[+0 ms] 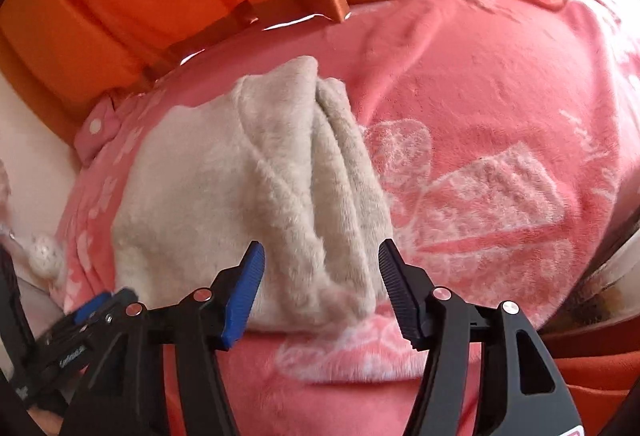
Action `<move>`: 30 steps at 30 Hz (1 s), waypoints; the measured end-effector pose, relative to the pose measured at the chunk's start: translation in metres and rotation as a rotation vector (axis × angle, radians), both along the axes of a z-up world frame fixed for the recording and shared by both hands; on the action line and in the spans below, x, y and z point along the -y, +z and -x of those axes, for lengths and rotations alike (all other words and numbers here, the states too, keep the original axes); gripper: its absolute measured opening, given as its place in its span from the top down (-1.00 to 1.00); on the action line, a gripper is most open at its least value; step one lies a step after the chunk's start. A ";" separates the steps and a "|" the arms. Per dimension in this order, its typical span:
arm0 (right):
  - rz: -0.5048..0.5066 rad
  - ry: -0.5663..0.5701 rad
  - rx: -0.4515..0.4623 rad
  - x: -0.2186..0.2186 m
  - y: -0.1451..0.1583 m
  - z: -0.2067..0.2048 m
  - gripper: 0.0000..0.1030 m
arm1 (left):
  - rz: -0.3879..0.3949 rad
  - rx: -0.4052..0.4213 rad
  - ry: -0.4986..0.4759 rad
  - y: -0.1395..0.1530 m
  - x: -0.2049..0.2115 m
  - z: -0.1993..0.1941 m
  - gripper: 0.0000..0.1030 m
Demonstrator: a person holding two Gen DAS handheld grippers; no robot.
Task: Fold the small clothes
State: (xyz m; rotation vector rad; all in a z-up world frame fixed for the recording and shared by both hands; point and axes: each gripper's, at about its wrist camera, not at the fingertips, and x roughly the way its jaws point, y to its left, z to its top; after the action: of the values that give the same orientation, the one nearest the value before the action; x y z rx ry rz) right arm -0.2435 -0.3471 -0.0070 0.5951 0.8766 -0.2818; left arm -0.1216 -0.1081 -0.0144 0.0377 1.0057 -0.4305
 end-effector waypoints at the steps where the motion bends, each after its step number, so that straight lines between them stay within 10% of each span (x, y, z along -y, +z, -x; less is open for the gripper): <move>1: -0.021 0.019 -0.015 0.002 -0.007 -0.009 -0.21 | 0.007 0.002 0.018 0.003 -0.003 -0.002 -0.45; 2: -0.045 0.044 -0.035 0.003 -0.014 -0.018 -0.10 | 0.009 0.005 0.027 0.005 -0.004 -0.003 -0.45; 3: -0.056 0.067 -0.049 0.000 -0.018 -0.025 0.49 | 0.012 0.007 0.032 0.008 -0.005 -0.005 -0.45; 10: 0.137 0.053 0.140 -0.007 0.064 -0.013 0.80 | 0.008 0.073 0.029 0.033 -0.004 -0.012 -0.51; 15: 0.081 0.063 -0.110 0.011 -0.029 -0.029 0.93 | -0.010 0.020 0.010 0.016 0.009 -0.022 -0.52; 19: 0.020 0.033 -0.033 0.017 0.000 -0.018 0.50 | 0.024 -0.030 -0.008 0.013 0.016 -0.027 -0.59; 22: 0.002 0.018 0.026 0.025 0.011 -0.020 -0.43 | 0.067 -0.050 -0.012 0.015 0.021 -0.040 -0.65; 30: -0.204 0.041 -0.036 0.039 -0.035 -0.063 -0.56 | 0.217 -0.218 0.006 -0.016 0.026 -0.098 -0.81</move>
State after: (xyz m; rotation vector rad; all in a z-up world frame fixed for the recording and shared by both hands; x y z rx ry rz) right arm -0.1808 -0.3865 -0.0422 0.7616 0.9584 -0.1672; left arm -0.0235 -0.1342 -0.0309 -0.2115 1.1677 -0.5442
